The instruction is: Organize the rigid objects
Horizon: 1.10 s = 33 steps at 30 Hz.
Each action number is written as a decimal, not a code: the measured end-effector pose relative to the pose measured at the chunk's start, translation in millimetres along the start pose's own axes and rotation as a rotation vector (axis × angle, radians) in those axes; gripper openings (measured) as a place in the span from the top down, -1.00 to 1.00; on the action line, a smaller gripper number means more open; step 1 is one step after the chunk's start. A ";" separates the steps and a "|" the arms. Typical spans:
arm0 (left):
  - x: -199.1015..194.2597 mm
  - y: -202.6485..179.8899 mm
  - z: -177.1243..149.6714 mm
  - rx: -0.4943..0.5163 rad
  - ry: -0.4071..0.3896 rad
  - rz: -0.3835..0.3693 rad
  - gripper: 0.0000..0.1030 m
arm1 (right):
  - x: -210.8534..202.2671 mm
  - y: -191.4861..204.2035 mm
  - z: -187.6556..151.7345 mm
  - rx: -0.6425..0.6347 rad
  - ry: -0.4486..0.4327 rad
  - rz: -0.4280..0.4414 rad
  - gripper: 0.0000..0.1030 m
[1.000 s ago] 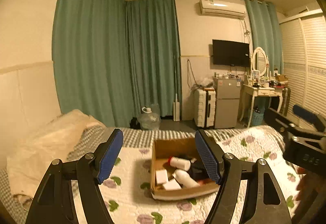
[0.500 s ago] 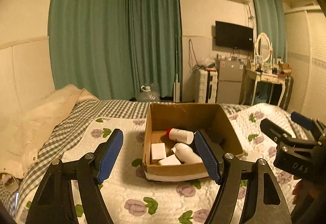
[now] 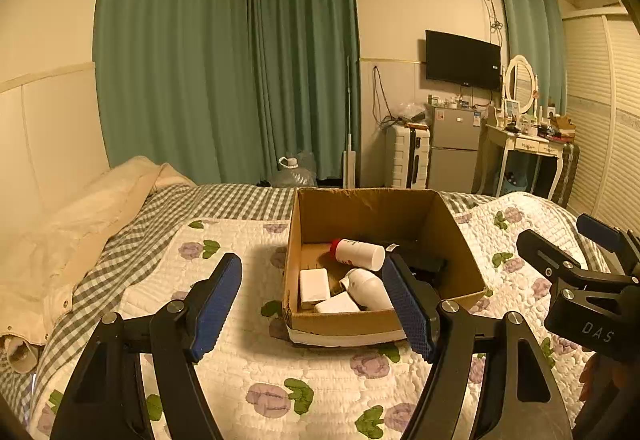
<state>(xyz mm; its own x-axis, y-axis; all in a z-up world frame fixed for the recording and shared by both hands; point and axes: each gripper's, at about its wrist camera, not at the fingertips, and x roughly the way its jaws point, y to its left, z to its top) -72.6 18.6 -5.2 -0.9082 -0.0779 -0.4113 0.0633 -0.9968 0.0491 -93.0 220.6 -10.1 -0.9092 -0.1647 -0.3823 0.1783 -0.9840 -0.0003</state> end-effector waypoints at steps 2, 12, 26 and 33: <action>0.0 -1.2 0.0 0.004 0.002 -0.002 -0.47 | 0.9 -1.1 -0.3 0.005 0.002 -0.001 -1.00; 0.2 -0.4 0.3 -0.003 0.011 -0.012 -0.47 | 1.4 -0.7 -0.3 0.000 0.004 0.000 -1.00; 2.7 0.6 -0.3 -0.006 0.023 -0.017 -0.47 | 1.7 0.1 -2.1 -0.001 0.008 -0.002 -1.00; 2.8 -1.3 -1.9 0.001 0.026 -0.018 -0.47 | 2.1 0.3 -2.3 0.000 0.010 -0.002 -1.00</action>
<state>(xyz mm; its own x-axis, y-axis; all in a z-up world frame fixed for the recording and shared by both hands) -74.4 19.6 -8.1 -0.8981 -0.0601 -0.4356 0.0462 -0.9980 0.0425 -94.1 220.2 -13.1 -0.9059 -0.1622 -0.3913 0.1767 -0.9843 -0.0009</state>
